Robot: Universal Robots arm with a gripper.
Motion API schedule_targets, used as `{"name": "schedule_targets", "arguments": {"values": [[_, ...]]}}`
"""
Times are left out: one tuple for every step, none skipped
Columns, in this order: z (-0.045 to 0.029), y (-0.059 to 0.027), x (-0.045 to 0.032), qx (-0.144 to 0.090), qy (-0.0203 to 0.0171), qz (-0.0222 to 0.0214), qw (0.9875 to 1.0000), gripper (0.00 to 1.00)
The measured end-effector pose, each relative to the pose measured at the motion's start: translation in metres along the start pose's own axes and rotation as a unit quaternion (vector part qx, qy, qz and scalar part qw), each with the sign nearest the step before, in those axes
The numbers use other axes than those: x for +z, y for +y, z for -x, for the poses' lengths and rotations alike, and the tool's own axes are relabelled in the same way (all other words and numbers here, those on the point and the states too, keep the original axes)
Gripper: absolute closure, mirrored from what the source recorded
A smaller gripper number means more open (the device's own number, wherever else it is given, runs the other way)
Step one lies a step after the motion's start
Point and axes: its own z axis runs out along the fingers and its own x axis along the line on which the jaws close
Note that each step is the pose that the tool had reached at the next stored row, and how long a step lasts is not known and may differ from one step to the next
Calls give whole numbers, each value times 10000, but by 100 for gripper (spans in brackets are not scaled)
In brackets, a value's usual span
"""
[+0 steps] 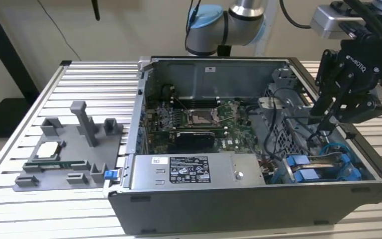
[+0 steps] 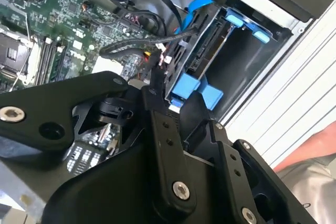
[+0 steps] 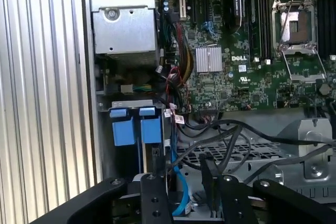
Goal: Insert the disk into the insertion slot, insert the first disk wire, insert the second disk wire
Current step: 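Insert the first disk wire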
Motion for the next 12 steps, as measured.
{"name": "schedule_targets", "arguments": {"values": [[18,7,1,-1,0,-9,10000,0],[32,14,5,-1,-2,-18,10000,0],[45,20,10,-1,-2,-32,10000,0],[55,24,19,-2,-4,-54,10000,0],[63,28,30,-6,-7,-83,10000,0],[72,33,42,-17,-10,-114,9999,0],[81,37,53,-29,-11,-145,9999,0],[90,41,65,-38,-13,-171,9998,0],[100,44,74,-47,-15,-191,9998,0],[110,48,84,-64,-16,-210,9998,0],[116,50,90,-97,-17,-221,9997,0],[119,51,95,-144,-17,-223,9996,0]]}}
